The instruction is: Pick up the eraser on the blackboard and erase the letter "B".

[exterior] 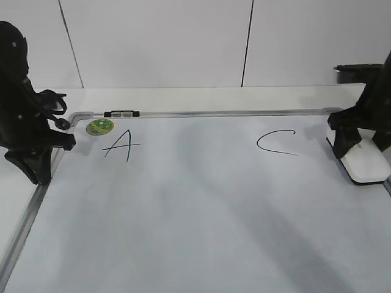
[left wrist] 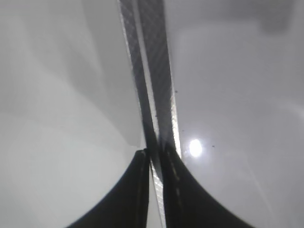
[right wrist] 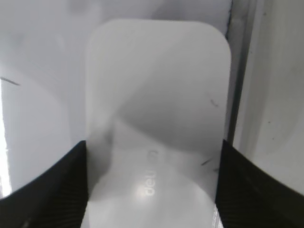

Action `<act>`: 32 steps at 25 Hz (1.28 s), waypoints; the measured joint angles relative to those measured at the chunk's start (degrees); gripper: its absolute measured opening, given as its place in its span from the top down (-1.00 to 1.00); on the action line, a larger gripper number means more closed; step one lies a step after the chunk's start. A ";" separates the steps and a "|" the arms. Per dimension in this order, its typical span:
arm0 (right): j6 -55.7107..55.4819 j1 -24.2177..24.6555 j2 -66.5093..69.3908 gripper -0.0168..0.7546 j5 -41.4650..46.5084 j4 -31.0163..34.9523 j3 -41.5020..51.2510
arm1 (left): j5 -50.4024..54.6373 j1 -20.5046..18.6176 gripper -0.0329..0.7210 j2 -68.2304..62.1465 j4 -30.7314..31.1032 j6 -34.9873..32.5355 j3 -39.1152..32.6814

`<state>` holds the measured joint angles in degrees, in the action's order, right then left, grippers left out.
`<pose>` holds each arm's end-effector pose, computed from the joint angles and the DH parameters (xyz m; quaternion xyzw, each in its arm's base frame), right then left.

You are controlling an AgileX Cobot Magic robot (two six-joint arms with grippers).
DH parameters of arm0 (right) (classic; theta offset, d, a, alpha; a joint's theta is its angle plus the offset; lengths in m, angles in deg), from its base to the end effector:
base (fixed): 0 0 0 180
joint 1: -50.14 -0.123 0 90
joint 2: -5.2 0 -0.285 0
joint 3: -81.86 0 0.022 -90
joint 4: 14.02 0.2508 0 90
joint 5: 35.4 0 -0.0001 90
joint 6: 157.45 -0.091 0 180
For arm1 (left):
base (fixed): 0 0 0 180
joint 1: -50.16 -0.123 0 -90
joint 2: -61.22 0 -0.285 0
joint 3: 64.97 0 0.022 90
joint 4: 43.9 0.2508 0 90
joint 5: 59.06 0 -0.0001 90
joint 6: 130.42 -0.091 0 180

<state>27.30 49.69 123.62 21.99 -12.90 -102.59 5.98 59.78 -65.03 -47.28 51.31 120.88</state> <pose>0.3873 0.0045 0.2019 -0.0406 0.9963 0.0058 0.0756 0.3811 -0.0695 0.1544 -0.0550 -0.9970 0.0213 0.0498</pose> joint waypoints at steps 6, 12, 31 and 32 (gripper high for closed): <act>0.03 0.19 0.81 -0.50 -0.37 -1.12 0.00 | 0.00 0.00 0.80 0.00 -0.09 0.00 0.00; 0.14 0.19 0.81 -0.50 -0.48 -1.12 0.00 | 0.04 0.00 0.80 0.00 -0.09 0.00 0.00; 0.14 0.23 0.81 -0.50 0.53 -2.22 0.00 | 0.04 0.00 0.80 0.00 -0.09 0.00 0.00; 0.14 0.23 0.81 -0.50 0.53 -2.22 0.00 | 0.04 0.00 0.80 0.00 -0.09 0.00 0.00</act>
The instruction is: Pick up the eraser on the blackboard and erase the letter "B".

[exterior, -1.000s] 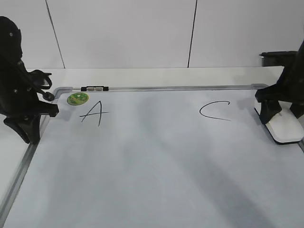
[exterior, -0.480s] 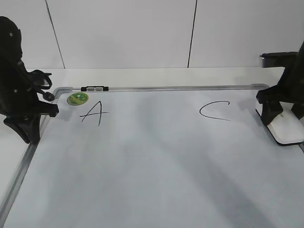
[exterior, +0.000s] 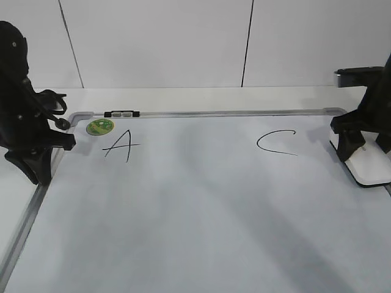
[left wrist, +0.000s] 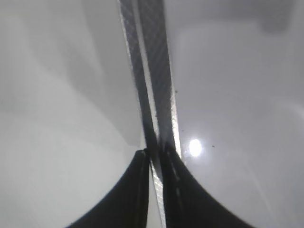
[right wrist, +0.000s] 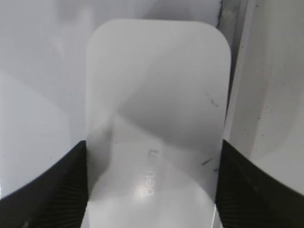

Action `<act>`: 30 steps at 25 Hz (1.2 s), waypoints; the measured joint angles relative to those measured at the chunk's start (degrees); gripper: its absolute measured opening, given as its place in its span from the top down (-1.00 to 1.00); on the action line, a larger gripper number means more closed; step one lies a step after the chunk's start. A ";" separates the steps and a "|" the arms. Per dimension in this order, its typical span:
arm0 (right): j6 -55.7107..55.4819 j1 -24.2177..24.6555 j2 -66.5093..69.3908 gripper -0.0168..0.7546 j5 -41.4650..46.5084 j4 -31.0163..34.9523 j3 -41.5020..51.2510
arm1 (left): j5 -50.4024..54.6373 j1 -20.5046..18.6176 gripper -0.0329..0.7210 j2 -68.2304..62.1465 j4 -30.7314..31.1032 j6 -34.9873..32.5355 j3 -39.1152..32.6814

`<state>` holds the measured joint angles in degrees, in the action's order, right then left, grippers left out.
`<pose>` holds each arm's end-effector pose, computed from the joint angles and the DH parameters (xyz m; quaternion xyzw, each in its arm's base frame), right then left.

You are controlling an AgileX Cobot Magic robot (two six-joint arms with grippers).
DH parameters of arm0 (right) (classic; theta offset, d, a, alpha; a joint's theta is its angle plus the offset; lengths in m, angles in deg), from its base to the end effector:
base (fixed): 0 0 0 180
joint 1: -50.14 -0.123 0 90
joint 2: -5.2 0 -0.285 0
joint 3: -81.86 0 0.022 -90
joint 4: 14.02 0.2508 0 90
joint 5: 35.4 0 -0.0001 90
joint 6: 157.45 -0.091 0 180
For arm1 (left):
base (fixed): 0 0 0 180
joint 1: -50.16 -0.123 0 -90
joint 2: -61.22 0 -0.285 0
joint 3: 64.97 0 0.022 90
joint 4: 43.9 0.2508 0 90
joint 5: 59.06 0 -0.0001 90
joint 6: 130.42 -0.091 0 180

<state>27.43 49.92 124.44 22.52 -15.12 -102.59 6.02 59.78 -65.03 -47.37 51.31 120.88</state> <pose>0.3876 0.0000 0.1962 -0.0490 0.9967 -0.0110 0.0632 0.3810 -0.0696 0.1545 -0.0547 -0.9970 0.0220 0.0502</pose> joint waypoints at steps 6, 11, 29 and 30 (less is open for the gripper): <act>0.03 0.00 0.00 -0.50 0.11 -0.13 0.00 | 0.09 0.00 0.80 0.00 0.00 0.00 0.00; 0.03 0.00 0.00 -0.50 0.11 -0.13 0.00 | 0.09 0.00 0.80 0.00 0.00 0.00 0.00; -0.23 0.00 0.00 -0.50 0.21 -0.13 0.00 | 0.09 0.00 0.80 0.00 0.00 0.00 0.00; -0.66 0.00 0.00 -0.50 0.21 -0.13 0.00 | 0.09 0.00 0.80 0.00 0.00 0.00 0.00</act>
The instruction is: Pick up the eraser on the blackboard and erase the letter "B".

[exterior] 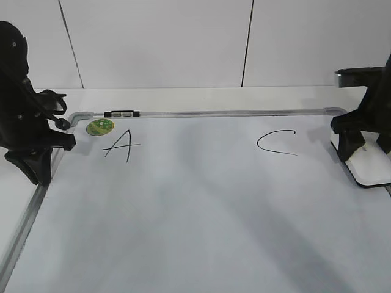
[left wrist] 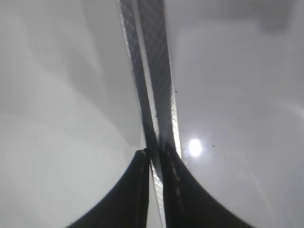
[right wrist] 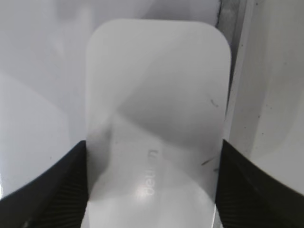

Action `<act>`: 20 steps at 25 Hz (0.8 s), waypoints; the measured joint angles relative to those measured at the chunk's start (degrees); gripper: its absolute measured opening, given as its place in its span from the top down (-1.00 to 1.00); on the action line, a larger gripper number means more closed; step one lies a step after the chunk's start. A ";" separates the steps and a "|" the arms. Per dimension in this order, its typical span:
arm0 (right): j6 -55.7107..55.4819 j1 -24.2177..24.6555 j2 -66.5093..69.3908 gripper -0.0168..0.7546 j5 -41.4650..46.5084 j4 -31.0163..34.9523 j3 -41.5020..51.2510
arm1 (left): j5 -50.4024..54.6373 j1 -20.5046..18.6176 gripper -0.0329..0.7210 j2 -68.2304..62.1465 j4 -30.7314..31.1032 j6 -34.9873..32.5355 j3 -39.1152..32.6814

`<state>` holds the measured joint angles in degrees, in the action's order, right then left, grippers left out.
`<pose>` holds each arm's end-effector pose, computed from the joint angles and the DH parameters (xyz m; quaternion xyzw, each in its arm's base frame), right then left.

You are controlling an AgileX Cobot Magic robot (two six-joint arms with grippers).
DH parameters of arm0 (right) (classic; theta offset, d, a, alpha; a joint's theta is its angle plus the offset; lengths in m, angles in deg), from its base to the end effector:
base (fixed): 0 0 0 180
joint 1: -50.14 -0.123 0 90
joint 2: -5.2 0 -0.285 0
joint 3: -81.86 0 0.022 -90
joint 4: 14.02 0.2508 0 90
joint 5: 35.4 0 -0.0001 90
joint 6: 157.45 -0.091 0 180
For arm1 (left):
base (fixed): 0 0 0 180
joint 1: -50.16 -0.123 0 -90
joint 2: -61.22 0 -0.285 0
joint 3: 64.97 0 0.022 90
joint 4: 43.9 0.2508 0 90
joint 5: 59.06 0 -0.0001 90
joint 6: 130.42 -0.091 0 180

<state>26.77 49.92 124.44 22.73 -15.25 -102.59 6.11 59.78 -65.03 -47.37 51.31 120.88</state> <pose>0.3873 -0.0002 0.1962 -0.0438 0.9971 -0.0116 0.0614 0.3808 -0.0696 0.1545 -0.0547 -0.9970 0.0219 0.0510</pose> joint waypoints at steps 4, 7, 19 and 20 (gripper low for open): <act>-0.57 0.00 0.00 -0.50 0.10 0.00 0.00 | 0.04 0.00 0.80 0.00 0.00 0.00 0.00; -0.81 0.00 0.00 -0.50 0.32 0.00 0.00 | 0.04 0.00 0.80 0.00 -0.03 0.00 0.00; -0.93 0.00 0.00 -0.52 0.89 0.00 0.00 | 0.26 0.00 0.80 0.00 -0.12 0.00 0.00; -0.93 0.00 0.00 -0.54 0.93 0.00 0.00 | 0.26 0.00 0.80 0.00 -0.12 0.00 0.00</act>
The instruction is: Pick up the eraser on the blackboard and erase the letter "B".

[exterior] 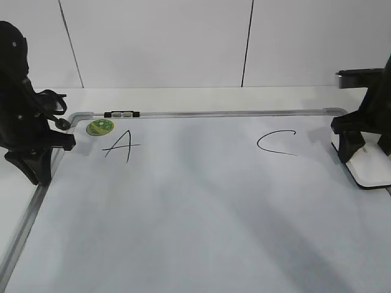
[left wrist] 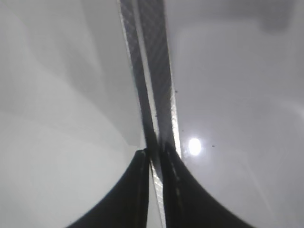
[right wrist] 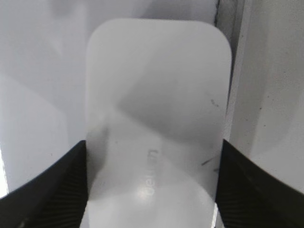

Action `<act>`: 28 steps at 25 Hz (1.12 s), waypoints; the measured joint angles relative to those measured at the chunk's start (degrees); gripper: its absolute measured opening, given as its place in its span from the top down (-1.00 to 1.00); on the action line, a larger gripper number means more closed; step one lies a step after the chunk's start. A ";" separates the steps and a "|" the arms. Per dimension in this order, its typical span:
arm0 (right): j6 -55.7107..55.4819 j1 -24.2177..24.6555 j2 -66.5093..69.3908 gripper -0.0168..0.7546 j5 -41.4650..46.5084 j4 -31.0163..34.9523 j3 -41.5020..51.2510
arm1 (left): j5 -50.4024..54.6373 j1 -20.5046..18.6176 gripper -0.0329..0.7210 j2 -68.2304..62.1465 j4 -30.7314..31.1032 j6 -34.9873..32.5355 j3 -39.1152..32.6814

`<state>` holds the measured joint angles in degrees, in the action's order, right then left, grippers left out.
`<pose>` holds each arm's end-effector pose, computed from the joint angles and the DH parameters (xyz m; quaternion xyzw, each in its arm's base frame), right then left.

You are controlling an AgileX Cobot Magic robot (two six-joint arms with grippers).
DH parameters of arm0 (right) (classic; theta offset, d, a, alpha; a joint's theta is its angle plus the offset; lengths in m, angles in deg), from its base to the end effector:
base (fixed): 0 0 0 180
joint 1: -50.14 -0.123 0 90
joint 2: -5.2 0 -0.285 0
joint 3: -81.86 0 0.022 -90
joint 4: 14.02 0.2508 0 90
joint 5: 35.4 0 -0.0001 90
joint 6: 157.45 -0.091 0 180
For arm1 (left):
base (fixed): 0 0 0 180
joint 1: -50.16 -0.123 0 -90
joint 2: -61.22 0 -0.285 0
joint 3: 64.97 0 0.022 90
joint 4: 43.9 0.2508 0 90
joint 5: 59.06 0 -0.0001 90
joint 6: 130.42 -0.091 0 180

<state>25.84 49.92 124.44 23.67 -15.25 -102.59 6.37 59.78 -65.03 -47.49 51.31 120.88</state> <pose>0.3858 -0.0002 0.1960 -0.0356 0.9979 -0.0109 0.0533 0.3804 -0.0697 0.1545 -0.0543 -0.9968 0.0226 0.0533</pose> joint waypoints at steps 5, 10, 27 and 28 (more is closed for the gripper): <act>0.00 0.00 0.00 -0.60 0.57 0.00 0.00 | 0.04 0.00 0.80 0.00 0.00 0.00 0.00; -0.09 0.00 0.00 -0.60 0.66 -0.18 0.00 | 0.26 0.00 0.80 0.00 -0.10 0.00 0.00; -1.95 0.00 0.00 -0.60 9.20 -0.16 -6.42 | 0.42 0.00 0.80 0.00 -0.10 0.00 0.00; -1.95 0.00 0.00 -0.60 9.73 -0.16 -7.38 | 0.42 0.00 0.80 0.00 -0.10 0.00 0.00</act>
<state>23.89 49.92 124.44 33.40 -15.41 -109.96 6.79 59.78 -65.03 -47.60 51.31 120.88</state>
